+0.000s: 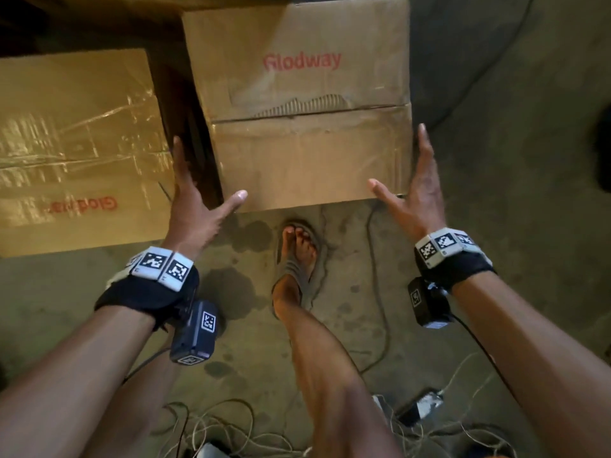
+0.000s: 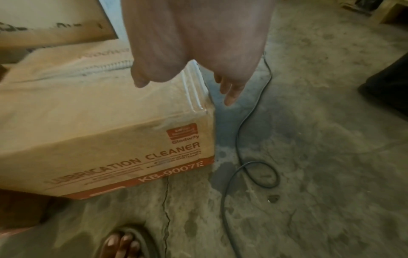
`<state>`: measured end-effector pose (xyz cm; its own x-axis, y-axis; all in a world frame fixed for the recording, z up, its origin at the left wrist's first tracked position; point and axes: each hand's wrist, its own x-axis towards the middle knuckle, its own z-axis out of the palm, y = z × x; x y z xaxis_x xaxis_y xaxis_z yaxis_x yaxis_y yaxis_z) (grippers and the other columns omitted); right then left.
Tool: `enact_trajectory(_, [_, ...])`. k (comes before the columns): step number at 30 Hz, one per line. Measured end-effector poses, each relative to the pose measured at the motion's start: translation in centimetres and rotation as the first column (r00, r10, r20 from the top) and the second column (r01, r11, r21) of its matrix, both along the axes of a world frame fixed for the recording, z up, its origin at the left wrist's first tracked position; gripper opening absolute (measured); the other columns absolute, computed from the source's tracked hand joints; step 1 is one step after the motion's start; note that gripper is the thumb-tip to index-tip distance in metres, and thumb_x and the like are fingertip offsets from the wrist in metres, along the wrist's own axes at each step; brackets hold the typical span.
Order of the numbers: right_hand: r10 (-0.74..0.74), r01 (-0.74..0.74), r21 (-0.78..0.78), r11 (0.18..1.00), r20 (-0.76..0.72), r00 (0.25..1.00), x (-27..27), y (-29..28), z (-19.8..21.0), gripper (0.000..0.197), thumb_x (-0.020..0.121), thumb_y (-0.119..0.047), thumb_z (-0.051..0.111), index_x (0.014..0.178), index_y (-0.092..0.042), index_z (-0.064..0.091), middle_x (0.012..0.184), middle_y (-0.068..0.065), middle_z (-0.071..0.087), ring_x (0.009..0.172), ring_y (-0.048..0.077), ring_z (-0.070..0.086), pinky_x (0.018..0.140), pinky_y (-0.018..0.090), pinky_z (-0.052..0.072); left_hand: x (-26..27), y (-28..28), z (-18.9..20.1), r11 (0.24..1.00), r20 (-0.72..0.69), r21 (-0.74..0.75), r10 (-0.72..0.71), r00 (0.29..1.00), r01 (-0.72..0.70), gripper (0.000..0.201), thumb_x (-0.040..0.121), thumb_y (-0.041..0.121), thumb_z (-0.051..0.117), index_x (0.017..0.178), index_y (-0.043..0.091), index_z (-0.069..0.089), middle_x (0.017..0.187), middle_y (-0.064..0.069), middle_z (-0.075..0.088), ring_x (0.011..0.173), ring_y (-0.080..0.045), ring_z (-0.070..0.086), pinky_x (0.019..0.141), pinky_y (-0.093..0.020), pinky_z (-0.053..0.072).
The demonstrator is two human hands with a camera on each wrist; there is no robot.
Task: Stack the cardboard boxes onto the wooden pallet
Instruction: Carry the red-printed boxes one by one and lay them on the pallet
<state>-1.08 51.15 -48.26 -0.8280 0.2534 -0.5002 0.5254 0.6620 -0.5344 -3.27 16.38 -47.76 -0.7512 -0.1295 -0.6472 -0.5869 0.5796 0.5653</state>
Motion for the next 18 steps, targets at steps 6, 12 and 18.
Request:
enact_trajectory(6, [-0.054,0.059,-0.105,0.993,0.047,0.997,-2.0,0.8,-4.2,0.137,0.066,-0.052,0.087,0.158,-0.034,-0.013,0.167,0.005,0.016,0.15,0.024,0.026,0.118,0.044,0.026,-0.5,0.9,-3.8,0.998,-0.059,0.056,-0.024,0.998,0.027,0.131,0.072,0.043,0.085,0.156,0.037,-0.016,0.167,0.003,0.001,0.141,-0.004,0.016,0.115,-0.035,0.017])
enact_trajectory(12, [-0.063,0.07,-0.14,0.988,0.058,0.996,-2.5,1.1,-5.3,0.131,0.067,-0.049,0.088,0.158,-0.037,-0.005,0.165,0.0,0.018,0.137,0.01,0.026,0.116,0.048,0.029,-1.1,1.6,-5.5,0.987,-0.023,0.151,-0.055,0.998,0.057,0.126,0.075,0.044,0.082,0.156,0.037,-0.014,0.161,0.0,0.022,0.128,-0.002,0.028,0.107,-0.031,0.022])
enact_trajectory(18, [-0.052,0.074,-0.198,0.977,0.113,0.992,-2.0,-0.1,-3.0,0.133,0.056,-0.066,0.083,0.156,-0.042,-0.001,0.163,0.0,0.02,0.146,0.027,0.029,0.115,0.061,0.033,-1.8,0.6,-3.9,0.976,-0.039,0.21,-0.039,0.998,0.047,0.122,0.077,0.044,0.082,0.156,0.04,-0.011,0.161,0.007,0.022,0.137,-0.007,0.032,0.113,-0.036,0.027])
